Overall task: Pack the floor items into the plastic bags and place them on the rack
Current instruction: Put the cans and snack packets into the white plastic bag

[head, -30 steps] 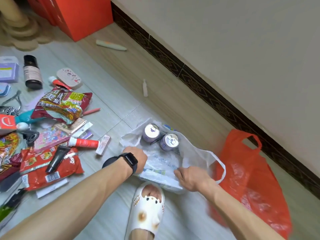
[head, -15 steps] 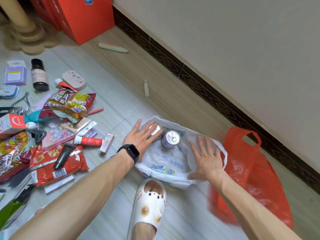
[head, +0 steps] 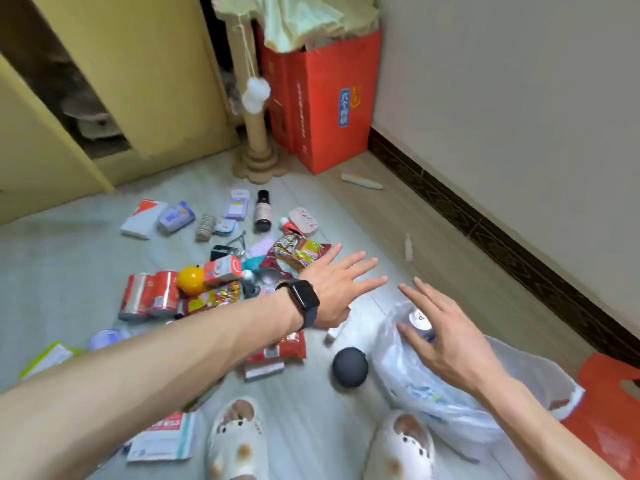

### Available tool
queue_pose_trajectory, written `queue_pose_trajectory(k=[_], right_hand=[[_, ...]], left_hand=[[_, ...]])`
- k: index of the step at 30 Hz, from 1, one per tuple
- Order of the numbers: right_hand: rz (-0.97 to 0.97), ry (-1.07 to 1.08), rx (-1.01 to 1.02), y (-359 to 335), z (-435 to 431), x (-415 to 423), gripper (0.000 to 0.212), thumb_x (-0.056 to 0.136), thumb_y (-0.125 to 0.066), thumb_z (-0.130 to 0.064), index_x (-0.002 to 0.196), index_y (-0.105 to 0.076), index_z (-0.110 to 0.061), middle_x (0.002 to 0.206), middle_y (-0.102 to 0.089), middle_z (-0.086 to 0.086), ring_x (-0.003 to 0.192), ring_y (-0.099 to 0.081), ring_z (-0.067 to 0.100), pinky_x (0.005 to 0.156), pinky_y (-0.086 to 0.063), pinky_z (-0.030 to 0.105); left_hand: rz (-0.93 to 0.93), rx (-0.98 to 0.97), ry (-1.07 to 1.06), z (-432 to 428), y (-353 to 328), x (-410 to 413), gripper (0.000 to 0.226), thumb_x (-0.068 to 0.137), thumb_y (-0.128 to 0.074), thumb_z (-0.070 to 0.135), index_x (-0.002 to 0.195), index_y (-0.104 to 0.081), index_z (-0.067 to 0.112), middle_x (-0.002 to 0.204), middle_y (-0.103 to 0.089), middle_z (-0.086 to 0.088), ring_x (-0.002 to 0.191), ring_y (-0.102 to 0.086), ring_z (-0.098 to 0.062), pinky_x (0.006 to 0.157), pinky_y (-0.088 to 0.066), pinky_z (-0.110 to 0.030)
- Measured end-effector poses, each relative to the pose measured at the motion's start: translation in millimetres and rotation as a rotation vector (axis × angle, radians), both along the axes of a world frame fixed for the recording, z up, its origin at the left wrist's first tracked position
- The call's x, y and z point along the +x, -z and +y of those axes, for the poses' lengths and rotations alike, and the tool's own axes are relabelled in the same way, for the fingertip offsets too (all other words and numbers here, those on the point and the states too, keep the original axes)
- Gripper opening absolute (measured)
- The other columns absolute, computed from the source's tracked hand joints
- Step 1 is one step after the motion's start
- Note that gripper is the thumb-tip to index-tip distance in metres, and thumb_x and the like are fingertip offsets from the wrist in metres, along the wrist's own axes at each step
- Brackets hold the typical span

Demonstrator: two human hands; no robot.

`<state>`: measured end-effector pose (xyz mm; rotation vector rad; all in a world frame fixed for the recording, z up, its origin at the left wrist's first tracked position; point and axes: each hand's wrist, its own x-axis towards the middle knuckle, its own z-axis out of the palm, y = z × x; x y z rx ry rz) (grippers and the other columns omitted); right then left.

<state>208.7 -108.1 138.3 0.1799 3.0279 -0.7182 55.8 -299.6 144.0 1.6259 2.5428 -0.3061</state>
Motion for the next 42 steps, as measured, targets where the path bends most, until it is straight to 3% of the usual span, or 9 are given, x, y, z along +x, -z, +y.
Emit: queue_pose_trajectory(k=[4,7,16,23,27,30,34,37,42], right_hand=[[0.093,-0.236,-0.003,-53.2,-76.2,-58.0,0.06,0.093,-0.061,-0.045,0.148,-0.037,-0.042,0.157,-0.034,-0.012,0.144,-0.033,0.011,0.113,-0.022,0.02],[0.094,-0.444,0.061,-71.6,-128.8,-94.5,0.062,0.094,-0.058,-0.046,0.15,-0.033,-0.041,0.158,-0.034,-0.009,0.144,-0.034,0.014,0.115,-0.028,0.026],[-0.127,-0.781,0.152,7.5,-277.1,-127.6,0.065,0.094,-0.042,-0.051,0.154,-0.019,-0.041,0.163,-0.022,-0.008,0.149,-0.022,0.015,0.118,-0.029,0.033],[-0.415,-0.892,0.212,132.2,-363.0,-104.5,0.061,0.097,-0.042,-0.043,0.153,-0.019,-0.038,0.165,-0.016,0.002,0.151,-0.015,0.024,0.119,-0.021,0.041],[-0.479,-0.872,0.245,171.1,-368.6,-100.5,0.06,0.099,-0.041,-0.034,0.152,-0.016,-0.04,0.162,-0.016,-0.003,0.149,-0.018,0.023,0.118,-0.022,0.046],[-0.523,-0.772,0.171,176.1,-366.5,-104.8,0.056,0.099,-0.039,-0.048,0.151,-0.022,-0.039,0.163,-0.021,-0.001,0.148,-0.022,0.025,0.117,-0.026,0.045],[-0.609,-0.394,-0.378,161.3,-370.6,-104.8,0.073,0.081,-0.055,-0.072,0.143,-0.044,-0.036,0.142,-0.055,-0.005,0.124,-0.056,0.018,0.102,-0.046,0.036],[-0.702,-0.155,-0.822,145.5,-371.2,-115.0,0.067,0.069,-0.075,-0.068,0.127,-0.053,-0.046,0.124,-0.065,-0.013,0.111,-0.063,0.005,0.101,-0.05,0.034],[-0.512,-0.086,-0.881,134.5,-352.2,-130.9,0.042,0.071,-0.086,-0.044,0.108,-0.067,-0.038,0.099,-0.073,-0.018,0.09,-0.068,0.0,0.084,-0.056,0.031]], left_hand=[[0.017,0.079,-0.325,-119.6,-42.0,-26.5,0.079,0.086,-0.054,0.039,0.154,-0.013,0.036,0.162,-0.013,-0.002,0.149,-0.011,-0.021,0.117,-0.007,-0.052],[-0.015,0.13,-0.667,-215.3,-40.9,-32.2,0.076,0.086,-0.052,0.041,0.153,-0.016,0.036,0.161,-0.02,-0.003,0.146,-0.02,-0.022,0.117,-0.016,-0.05],[-0.325,0.096,-1.435,-408.5,97.7,44.5,0.074,0.085,-0.054,0.051,0.15,-0.024,0.035,0.158,-0.02,-0.005,0.142,-0.026,-0.027,0.112,-0.029,-0.039],[-0.621,0.636,-2.138,-434.9,182.0,99.5,0.087,0.078,-0.078,0.037,0.144,-0.028,0.009,0.137,-0.046,-0.016,0.118,-0.051,-0.03,0.093,-0.04,-0.031],[-0.657,0.777,-2.151,-440.6,205.0,102.3,0.08,0.075,-0.079,0.033,0.139,-0.034,0.02,0.132,-0.051,-0.004,0.11,-0.058,-0.025,0.092,-0.047,-0.031],[-0.728,0.928,-2.111,-438.0,201.2,99.3,0.059,0.062,-0.081,0.044,0.11,-0.049,0.037,0.111,-0.065,0.009,0.086,-0.067,-0.006,0.069,-0.052,-0.024],[-0.797,1.036,-1.922,-413.1,183.2,90.2,0.071,0.048,-0.089,0.043,0.107,-0.051,0.033,0.103,-0.069,0.008,0.082,-0.069,-0.001,0.065,-0.053,-0.019],[-0.828,0.996,-1.628,-380.3,162.7,68.7,0.07,0.045,-0.09,0.038,0.104,-0.052,0.041,0.1,-0.067,0.02,0.088,-0.064,0.005,0.069,-0.05,-0.012],[-0.875,0.804,-1.265,-341.9,132.0,31.0,0.072,0.053,-0.085,0.033,0.114,-0.05,0.045,0.105,-0.067,0.014,0.096,-0.066,-0.008,0.084,-0.056,-0.036]])
